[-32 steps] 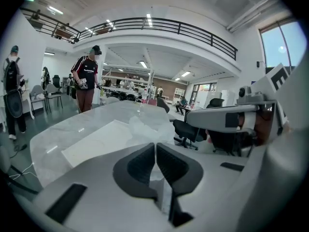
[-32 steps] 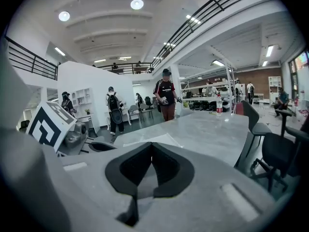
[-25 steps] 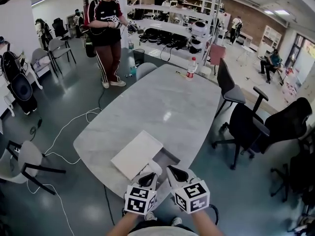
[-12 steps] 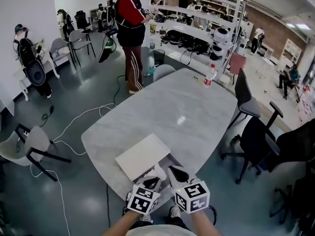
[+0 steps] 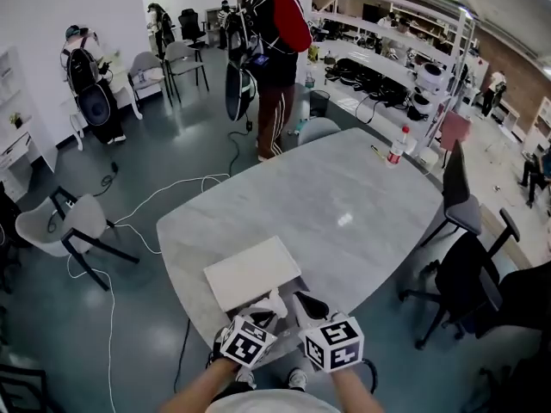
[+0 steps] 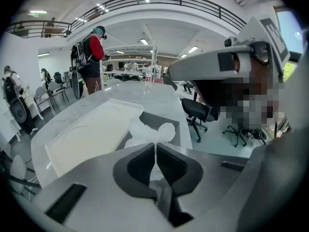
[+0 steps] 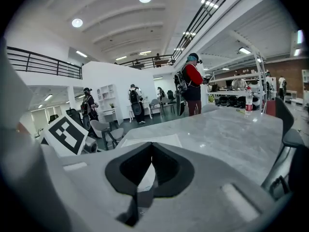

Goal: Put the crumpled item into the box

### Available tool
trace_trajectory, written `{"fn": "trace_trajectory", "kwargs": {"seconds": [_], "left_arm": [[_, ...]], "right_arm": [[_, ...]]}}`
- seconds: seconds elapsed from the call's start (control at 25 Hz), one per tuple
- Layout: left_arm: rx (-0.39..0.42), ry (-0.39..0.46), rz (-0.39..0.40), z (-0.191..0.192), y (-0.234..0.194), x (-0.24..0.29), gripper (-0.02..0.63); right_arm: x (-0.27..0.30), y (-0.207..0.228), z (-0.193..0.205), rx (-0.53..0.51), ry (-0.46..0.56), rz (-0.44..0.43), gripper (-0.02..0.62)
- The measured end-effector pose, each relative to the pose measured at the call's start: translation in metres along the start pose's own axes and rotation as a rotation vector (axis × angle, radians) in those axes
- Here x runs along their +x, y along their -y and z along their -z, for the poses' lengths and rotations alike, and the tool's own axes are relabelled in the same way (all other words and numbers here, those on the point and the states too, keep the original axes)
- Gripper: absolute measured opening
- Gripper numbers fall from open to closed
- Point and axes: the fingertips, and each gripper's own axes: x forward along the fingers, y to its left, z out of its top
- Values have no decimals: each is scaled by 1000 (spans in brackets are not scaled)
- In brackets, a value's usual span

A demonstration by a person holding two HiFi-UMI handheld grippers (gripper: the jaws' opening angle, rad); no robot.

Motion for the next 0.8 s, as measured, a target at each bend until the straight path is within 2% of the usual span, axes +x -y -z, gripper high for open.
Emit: {"fn": "trace_trajectory", "kwargs": {"seconds": [0.8], "left_arm": [[39,-209,-66,20,-2,43,18]], "right_arm": [[6,15,17,-73,-71,-224,5]]}}
